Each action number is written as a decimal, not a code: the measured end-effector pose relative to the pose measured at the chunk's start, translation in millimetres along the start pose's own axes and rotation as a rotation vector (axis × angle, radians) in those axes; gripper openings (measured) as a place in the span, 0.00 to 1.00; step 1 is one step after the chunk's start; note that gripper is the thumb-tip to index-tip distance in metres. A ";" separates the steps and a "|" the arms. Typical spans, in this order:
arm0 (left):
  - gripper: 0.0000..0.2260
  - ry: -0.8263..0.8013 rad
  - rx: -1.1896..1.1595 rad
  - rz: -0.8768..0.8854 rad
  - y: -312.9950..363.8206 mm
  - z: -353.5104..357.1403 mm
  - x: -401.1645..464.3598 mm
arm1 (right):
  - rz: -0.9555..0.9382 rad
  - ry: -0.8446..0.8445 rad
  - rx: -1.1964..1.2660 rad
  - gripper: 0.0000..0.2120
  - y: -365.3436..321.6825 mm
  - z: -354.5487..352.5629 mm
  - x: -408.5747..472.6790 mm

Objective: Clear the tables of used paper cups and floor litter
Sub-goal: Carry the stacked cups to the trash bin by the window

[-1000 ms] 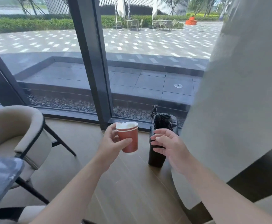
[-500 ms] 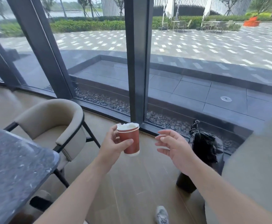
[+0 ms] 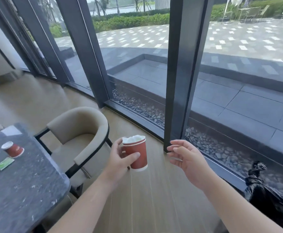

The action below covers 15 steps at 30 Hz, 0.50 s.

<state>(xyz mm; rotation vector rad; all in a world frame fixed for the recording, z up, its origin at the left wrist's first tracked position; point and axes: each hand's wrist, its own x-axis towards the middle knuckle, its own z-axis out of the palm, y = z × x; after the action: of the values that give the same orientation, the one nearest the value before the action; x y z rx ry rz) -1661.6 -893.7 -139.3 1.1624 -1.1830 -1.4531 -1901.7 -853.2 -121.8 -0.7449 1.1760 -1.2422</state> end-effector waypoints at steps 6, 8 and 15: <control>0.35 0.190 -0.011 0.038 12.6 -32.5 33.0 | 0.014 -0.148 -0.031 0.17 -24.0 39.7 75.1; 0.35 0.266 0.001 0.050 16.7 -52.6 35.1 | 0.026 -0.227 -0.057 0.17 -27.1 65.9 90.1; 0.35 0.556 0.022 0.077 10.3 -147.4 22.6 | 0.121 -0.430 -0.126 0.11 -1.8 161.7 139.5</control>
<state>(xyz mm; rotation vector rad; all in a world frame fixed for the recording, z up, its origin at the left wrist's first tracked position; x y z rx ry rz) -1518.9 -937.6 -146.4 1.4014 -0.8415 -0.9661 -1761.1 -1013.6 -111.0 -0.9644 0.9326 -0.8574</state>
